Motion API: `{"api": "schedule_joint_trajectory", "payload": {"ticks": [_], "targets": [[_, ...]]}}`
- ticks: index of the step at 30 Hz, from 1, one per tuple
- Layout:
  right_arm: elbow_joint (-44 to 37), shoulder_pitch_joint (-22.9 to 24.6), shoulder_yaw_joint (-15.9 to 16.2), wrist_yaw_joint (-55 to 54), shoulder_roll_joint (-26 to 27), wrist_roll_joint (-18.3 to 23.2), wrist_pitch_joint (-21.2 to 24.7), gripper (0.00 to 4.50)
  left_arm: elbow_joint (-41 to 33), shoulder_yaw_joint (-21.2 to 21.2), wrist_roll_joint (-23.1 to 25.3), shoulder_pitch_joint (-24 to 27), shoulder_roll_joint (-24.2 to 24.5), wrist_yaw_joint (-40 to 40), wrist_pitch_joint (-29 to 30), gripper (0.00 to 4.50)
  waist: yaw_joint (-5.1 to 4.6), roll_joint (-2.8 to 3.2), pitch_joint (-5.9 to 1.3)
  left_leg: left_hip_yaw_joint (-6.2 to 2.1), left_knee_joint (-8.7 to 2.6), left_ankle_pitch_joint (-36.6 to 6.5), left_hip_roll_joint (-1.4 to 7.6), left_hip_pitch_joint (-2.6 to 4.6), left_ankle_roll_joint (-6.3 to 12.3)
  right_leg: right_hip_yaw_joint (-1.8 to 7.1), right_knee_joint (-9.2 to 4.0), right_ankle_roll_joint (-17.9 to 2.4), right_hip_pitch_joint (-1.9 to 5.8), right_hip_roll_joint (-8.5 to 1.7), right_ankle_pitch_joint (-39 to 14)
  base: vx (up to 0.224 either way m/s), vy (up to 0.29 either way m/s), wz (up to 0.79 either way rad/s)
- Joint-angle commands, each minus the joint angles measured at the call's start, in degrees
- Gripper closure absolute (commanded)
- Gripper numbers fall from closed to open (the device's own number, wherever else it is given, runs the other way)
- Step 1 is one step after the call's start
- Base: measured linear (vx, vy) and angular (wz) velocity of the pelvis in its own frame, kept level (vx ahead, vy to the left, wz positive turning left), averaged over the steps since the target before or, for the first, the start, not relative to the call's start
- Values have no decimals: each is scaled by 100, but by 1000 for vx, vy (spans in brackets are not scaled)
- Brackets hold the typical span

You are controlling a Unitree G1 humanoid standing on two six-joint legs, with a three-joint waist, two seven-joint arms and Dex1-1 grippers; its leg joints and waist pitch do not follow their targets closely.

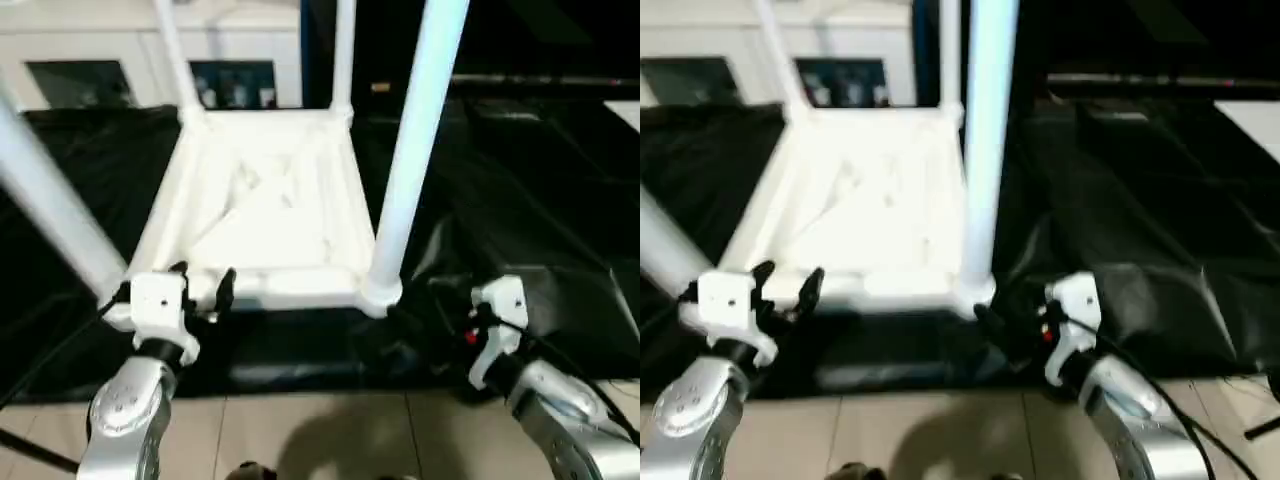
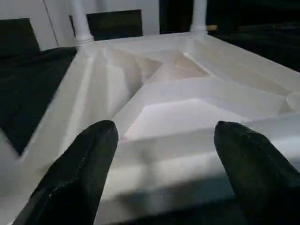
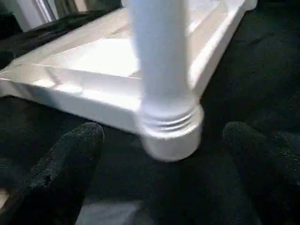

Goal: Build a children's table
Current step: Rotate leg to tighten

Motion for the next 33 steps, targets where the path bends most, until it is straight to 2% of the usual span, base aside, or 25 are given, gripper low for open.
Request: {"api": "schedule_joint_trajectory", "payload": {"ticks": [1,2,3,4,5,6,7,8,9,10,11,12,13,14,15,16,17,18,20,21,23,27,28,31,33], "targets": [[-33,-90,-6,-5,-75,15,35,0,22,-50,-31,18,-2,24,-21,66,734,155,-73,674,-1501,-6418,22,-802,-992,-336,874,-305,854,475,-2446,81,31,3],[-19,-101,-5,-15,-67,7,27,0,22,-53,-34,15,-2,20,-19,66,812,-33,-311,786,-963,-4342,170,-727,-866,507,1053,-76,999,255,-3863,-38,-153,17],[96,-182,6,-110,-4,-79,-50,0,20,-81,-39,-3,1,-2,5,66,357,-488,-500,616,336,-2858,255,250,-810,776,393,498,255,-175,-5732,-38,-153,17],[170,-233,13,-187,44,-143,-102,0,27,-103,-39,-17,18,-34,2,66,420,-523,-75,-153,1166,-667,-276,211,-154,1237,-1219,452,-96,-455,-7304,-30,-141,27],[215,-266,16,-238,73,-183,-132,0,32,-119,-37,-28,31,-54,2,66,485,-385,106,-459,1184,-366,-280,-97,-21,1617,-1218,-105,180,-455,-6613,-80,34,29],[316,-339,23,-324,172,-225,-218,0,43,-120,-2,-49,19,3,9,66,611,-331,50,-652,1061,-488,-359,26,-283,1493,-970,-505,401,-312,-5664,-80,34,29],[346,-364,33,-356,205,-250,-255,0,46,-119,22,-59,18,33,2,66,658,-253,-12,-674,890,-720,-339,245,-292,1520,-930,-640,378,-287,-5015,-111,83,26],[369,-388,53,-373,242,-252,-267,0,55,-104,12,-77,8,48,-10,66,647,-163,-79,-678,381,-1267,-113,503,-208,1345,-765,-1018,416,-213,-3602,-122,98,26],[376,-403,86,-367,264,-263,-275,0,71,-84,-20,-108,7,95,-25,66,588,-85,-191,-615,-58,-1824,-20,560,56,1143,-667,-1318,518,-146,-2601,-122,98,26],[379,-410,102,-362,275,-268,-279,0,81,-74,-38,-124,8,121,-32,66,532,-87,-235,-554,-160,-1753,-37,541,332,1081,-661,-1344,609,-147,-1990,-66,153,2],[410,-451,148,-374,294,-284,-302,0,87,-58,-36,-159,15,150,-45,66,481,-28,-309,-507,-326,-1223,-57,504,945,928,-695,-1255,766,-171,-871,-15,201,-7],[450,-497,179,-382,314,-281,-328,0,99,-54,-12,-186,25,155,-49,66,367,-1,-344,-483,-446,-960,-59,566,1468,782,-679,-1120,765,-123,-397,-15,201,-7],[451,-498,179,-382,314,-281,-328,0,99,-54,-11,-187,26,154,-49,66,311,22,-364,-504,-500,-956,-33,684,1619,682,-607,-1080,672,-26,-321,-1,206,-2],[488,-536,199,-392,333,-290,-357,0,110,-59,11,-197,36,152,-50,66,148,73,-372,-646,-554,-812,44,836,1878,533,-401,-928,512,141,-222,-4,190,3],[568,-597,199,-428,388,-324,-411,0,116,-71,23,-195,31,182,-54,66,63,24,-350,-726,-597,-671,134,811,1906,521,-326,-787,451,147,-169,-4,190,3],[621,-626,206,-457,431,-357,-452,0,116,-75,6,-192,27,185,-51,66,-4,4,-312,-691,-684,-819,93,637,1511,551,-414,-704,557,58,-58,-27,156,-2],[642,-636,208,-468,448,-370,-469,0,116,-75,-2,-191,25,185,-50,66,-17,7,-309,-651,-717,-1102,56,610,1145,556,-486,-687,587,16,-36,-50,109,-2],[731,-662,207,-550,498,-468,-566,0,115,-78,4,-194,12,203,-53,66,-45,-83,-290,-556,-735,-1826,-9,569,515,634,-673,-669,615,-181,-5,-50,109,-2],[796,-682,204,-596,542,-507,-586,0,116,-67,13,-198,10,228,-28,66,-88,-60,-303,-538,-790,-2674,-65,535,-261,650,-806,-547,678,-262,-424,-68,53,-10],[860,-714,241,-616,561,-543,-616,0,128,-40,19,-212,20,257,-29,66,-125,-100,-276,-537,-831,-3108,-88,507,-548,638,-894,-405,682,-289,-938,-70,39,-16],[879,-724,257,-623,561,-551,-630,0,132,-33,19,-217,24,268,-32,66,-148,-144,-241,-550,-839,-3649,-94,523,-827,674,-1013,-261,606,-346,-1764,-68,10,-17],[1094,-908,266,-642,655,-518,-637,0,301,136,-194,-317,-11,321,179,49,-174,-251,-205,-533,-807,-3619,-96,532,-728,739,-1154,-300,528,-430,-2674,-58,-12,-14],[1150,-955,237,-607,712,-448,-671,0,323,165,-286,-360,-24,283,220,30,-172,-285,-208,-524,-808,-3538,-94,522,-699,740,-1164,-327,527,-426,-2651,0,0,0],[1246,-1034,185,-528,818,-315,-720,0,405,180,-286,-461,1,310,340,12,-173,-270,-250,-510,-858,-3026,-92,433,-550,703,-1077,-395,574,-350,-1795,-28,-8,-19],[1366,-1141,242,-464,842,-335,-767,0,559,155,-275,-627,52,273,387,4,-137,-281,-247,-473,-862,-3131,-77,518,-511,714,-1087,-437,483,-319,-1706,0,0,0]]}}
